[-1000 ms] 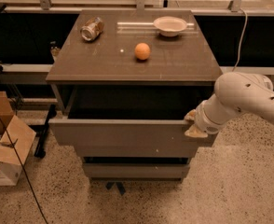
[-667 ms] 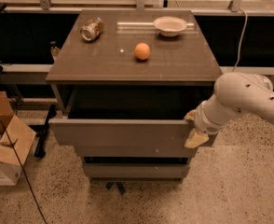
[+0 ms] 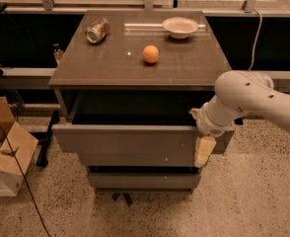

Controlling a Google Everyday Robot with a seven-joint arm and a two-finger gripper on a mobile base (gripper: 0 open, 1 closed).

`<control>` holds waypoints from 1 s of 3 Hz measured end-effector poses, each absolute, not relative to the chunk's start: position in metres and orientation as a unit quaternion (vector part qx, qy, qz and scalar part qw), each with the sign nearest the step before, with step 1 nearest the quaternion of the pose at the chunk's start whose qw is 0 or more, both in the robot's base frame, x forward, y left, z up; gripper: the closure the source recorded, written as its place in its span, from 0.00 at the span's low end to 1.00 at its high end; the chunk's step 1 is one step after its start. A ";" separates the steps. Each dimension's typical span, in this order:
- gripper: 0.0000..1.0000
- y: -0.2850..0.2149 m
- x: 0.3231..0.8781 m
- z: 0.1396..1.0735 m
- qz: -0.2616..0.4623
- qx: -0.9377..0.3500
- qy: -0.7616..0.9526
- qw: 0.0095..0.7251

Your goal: Open top drawer

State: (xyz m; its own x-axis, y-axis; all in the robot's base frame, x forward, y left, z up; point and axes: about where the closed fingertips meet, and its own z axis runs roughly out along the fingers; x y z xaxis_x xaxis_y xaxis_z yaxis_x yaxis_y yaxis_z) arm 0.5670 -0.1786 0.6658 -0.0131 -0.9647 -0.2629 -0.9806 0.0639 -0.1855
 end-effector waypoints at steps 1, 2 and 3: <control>0.00 -0.175 0.572 0.661 0.037 -0.687 0.708 0.162; 0.19 -0.179 0.572 0.647 0.064 -0.682 0.712 0.154; 0.42 -0.191 0.561 0.643 0.075 -0.672 0.721 0.151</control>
Offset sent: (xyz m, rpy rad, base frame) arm 0.0053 -0.0079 -0.0331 0.0841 0.1280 0.0030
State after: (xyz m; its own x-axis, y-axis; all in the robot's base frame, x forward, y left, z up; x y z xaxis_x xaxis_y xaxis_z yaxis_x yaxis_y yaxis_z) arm 0.5605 -0.1907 0.6428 -0.0523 -0.9466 -0.3183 -0.9918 0.0864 -0.0941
